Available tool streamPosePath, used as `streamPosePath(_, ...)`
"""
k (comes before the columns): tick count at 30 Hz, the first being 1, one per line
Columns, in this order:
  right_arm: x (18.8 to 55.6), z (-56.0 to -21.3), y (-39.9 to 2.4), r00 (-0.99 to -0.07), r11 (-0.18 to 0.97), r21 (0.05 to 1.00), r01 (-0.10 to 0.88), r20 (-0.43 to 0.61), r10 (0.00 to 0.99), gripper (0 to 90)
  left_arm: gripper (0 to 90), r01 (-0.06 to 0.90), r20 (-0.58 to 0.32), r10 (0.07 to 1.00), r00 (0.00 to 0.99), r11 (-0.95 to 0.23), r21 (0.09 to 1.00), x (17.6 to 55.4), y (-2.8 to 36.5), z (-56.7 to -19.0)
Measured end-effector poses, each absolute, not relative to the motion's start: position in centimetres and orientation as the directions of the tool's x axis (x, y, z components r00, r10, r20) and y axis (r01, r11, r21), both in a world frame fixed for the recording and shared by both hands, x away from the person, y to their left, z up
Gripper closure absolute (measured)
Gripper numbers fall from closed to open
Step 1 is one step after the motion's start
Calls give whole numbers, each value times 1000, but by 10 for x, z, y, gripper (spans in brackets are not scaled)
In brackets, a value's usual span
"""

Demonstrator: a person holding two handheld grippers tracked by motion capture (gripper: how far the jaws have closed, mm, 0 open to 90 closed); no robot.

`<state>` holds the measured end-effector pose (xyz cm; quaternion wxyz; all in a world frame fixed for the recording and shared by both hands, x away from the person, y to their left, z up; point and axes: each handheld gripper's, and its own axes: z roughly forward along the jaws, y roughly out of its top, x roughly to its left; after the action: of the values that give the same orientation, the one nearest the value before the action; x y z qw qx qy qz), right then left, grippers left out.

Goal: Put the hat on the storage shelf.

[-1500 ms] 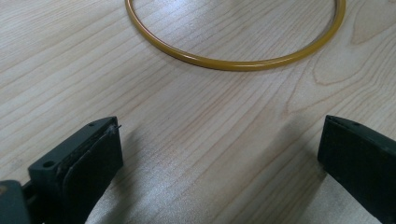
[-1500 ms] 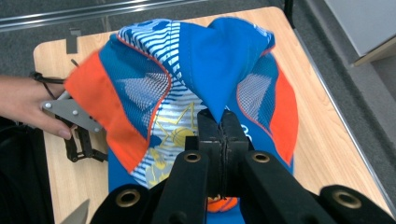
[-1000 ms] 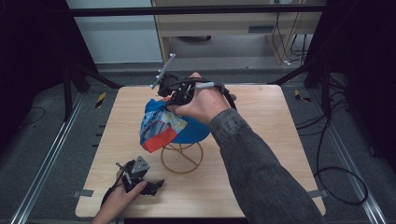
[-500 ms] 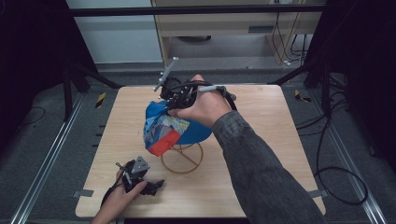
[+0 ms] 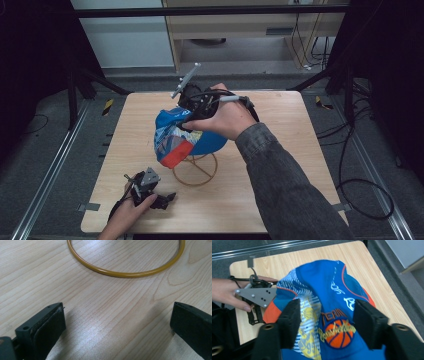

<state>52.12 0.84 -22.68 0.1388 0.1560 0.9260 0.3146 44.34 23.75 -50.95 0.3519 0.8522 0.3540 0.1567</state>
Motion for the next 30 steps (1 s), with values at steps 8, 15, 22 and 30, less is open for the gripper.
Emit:
streamPosePath(8, 519, -229, -9, -897, 705, 670, 230, -135, 421, 222, 0, 493, 17, 714, 700, -502, 711, 443, 238, -510)
streamPosePath(15, 517, -232, -30, -870, 672, 691, 264, -130, 476, 126, 0, 493, 17, 714, 700, -501, 711, 443, 238, -510)
streamPosePath(22, 517, -232, -52, -837, 630, 720, 290, -128, 532, 74, 0, 493, 18, 713, 701, -502, 711, 443, 238, -509)
streamPosePath(30, 517, -234, -78, -800, 574, 756, 315, -114, 589, 63, 0, 493, 18, 712, 702, -504, 710, 443, 238, -509)
